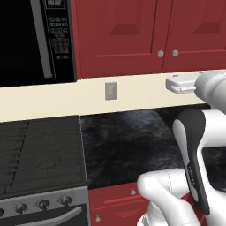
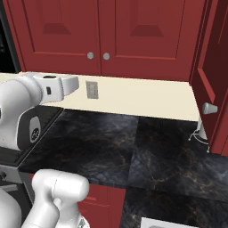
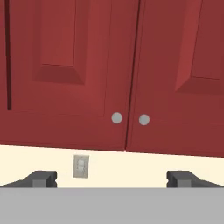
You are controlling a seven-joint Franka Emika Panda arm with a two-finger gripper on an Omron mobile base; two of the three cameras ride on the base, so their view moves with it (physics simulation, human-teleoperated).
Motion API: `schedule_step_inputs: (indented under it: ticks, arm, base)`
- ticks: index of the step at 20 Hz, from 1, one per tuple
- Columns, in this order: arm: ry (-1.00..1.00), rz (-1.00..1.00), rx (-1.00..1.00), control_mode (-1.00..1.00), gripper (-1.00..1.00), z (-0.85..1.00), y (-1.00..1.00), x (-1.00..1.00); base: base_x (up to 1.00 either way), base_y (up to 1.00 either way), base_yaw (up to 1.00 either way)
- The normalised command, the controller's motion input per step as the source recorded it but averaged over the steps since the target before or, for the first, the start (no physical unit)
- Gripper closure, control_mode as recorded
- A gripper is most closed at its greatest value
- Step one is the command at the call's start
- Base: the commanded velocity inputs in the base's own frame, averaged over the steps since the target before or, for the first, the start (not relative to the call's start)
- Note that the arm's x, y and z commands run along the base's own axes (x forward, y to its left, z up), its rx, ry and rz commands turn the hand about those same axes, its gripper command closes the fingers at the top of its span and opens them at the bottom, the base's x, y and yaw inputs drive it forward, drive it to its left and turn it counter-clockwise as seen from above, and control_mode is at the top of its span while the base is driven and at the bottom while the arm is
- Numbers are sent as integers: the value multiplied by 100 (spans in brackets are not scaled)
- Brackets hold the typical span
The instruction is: Open the cabinet, retrieve the rolling pin, and place it next to the meat on the cutting board to prepare for tenderizing.
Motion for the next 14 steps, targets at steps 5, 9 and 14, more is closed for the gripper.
schedule_step_inputs:
  ticks: [5,9,14]
  arm:
    - [-5,0,0,-100,-100,0,0,-1]
    - [0,0,0,-100,-100,0,0,0]
    - [0,0,0,-100,-100,0,0,0]
  base:
    - [0,0,0]
    - [0,0,0]
    - [0,0,0]
